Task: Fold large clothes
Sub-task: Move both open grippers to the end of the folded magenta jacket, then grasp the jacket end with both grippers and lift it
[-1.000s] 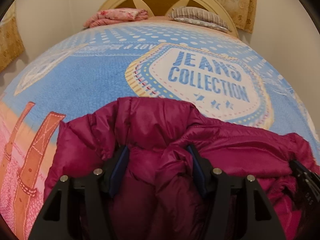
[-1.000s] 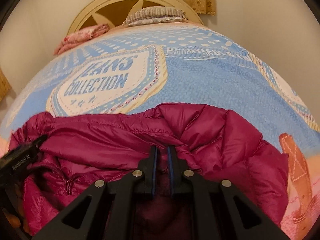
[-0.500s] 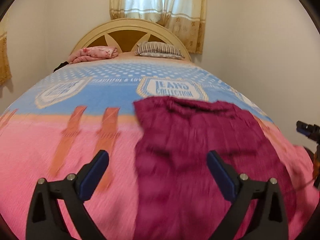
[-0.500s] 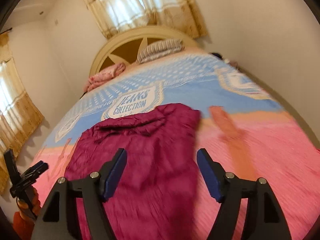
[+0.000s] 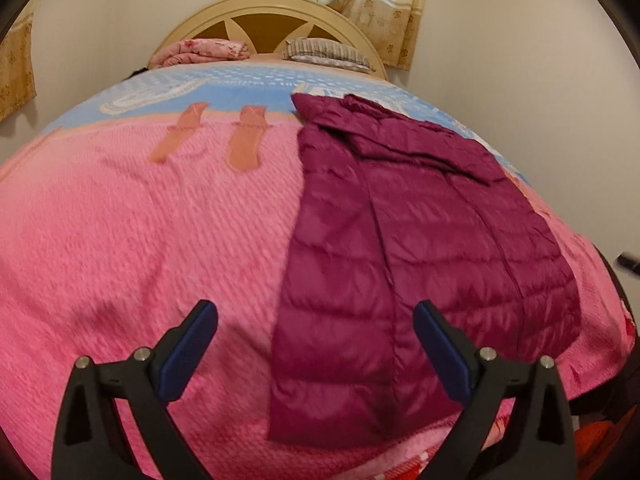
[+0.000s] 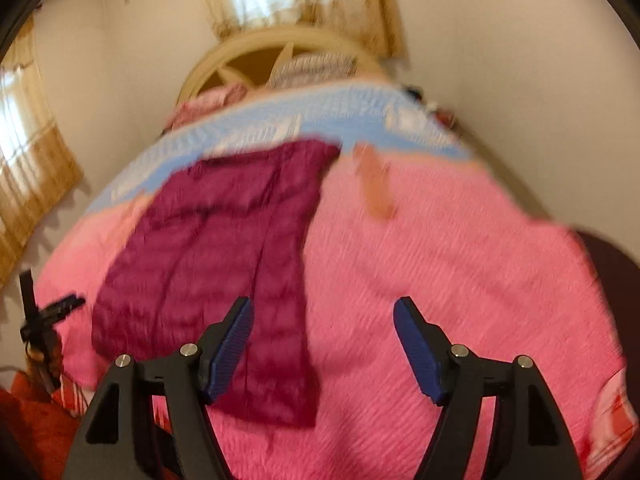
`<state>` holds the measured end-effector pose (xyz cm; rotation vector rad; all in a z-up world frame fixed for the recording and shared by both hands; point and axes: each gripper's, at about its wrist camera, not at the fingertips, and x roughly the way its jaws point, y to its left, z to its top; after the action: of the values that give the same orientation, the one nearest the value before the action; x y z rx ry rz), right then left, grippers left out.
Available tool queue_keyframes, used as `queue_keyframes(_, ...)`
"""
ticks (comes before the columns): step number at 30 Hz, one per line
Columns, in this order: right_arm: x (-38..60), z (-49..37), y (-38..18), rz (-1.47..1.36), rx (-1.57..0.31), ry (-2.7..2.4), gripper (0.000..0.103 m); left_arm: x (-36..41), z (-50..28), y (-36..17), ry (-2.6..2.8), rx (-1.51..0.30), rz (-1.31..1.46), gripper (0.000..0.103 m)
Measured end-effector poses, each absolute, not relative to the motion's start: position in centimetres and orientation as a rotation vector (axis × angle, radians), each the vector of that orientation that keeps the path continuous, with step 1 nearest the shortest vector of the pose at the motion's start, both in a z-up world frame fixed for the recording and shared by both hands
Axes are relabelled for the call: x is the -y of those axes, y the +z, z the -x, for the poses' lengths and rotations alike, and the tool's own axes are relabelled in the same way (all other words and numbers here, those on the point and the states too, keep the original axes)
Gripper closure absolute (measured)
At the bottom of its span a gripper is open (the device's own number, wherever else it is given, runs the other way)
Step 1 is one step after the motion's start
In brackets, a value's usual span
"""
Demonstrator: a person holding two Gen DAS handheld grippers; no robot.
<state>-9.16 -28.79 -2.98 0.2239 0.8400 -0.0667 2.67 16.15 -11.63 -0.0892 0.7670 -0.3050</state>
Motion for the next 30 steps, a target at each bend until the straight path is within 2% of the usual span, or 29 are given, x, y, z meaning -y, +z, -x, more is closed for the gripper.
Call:
queue_keyframes(5,26.6,8.1,-9.0,-0.305,-0.927,-0.008,0.03,-17.1,-1.0,-13.2,-0.331,-0.793,0.126,0.002)
queue_keyframes(14,25.0,6.2,-12.0,-0.284,-0.971,-0.012,0.03,-19.4,-1.1,-17.4,-0.361,-0.897,0.253,0.002)
queue_keyframes(23,24.3,5.6,-14.8,-0.335,-1.033,0.026,0.03,-17.6,-2.4,-18.4,-0.427,-0.908,0.248,0.005)
queue_keyframes(26,25.1,5.4,-15.3,-0.393,-1.001,0.063,0.031,-17.5,-2.7,-18.2,-0.48,-0.901,0.291,0.015)
queue_keyframes(27,25.1,5.4,-15.3,-0.394,-0.996,0.073,0.031,-17.5,-2.7,-18.3,-0.496,-0.904,0.301,0.024)
queue_keyframes(28,25.0,5.4,-15.4,-0.395,-0.991,0.091,0.036,-17.3,-2.7,-18.4,-0.515,-0.912,0.313,0.034)
queue_keyframes(29,24.9,5.4,-15.5,-0.405,-0.993,0.123,0.056,-17.2,-2.8,-18.5,-0.528,-0.919,0.322,0.039)
queue_keyframes(30,24.7,5.4,-15.6,-0.424,-0.997,0.154,0.065,-17.1,-2.8,-18.5,-0.539,-0.922,0.326,0.046)
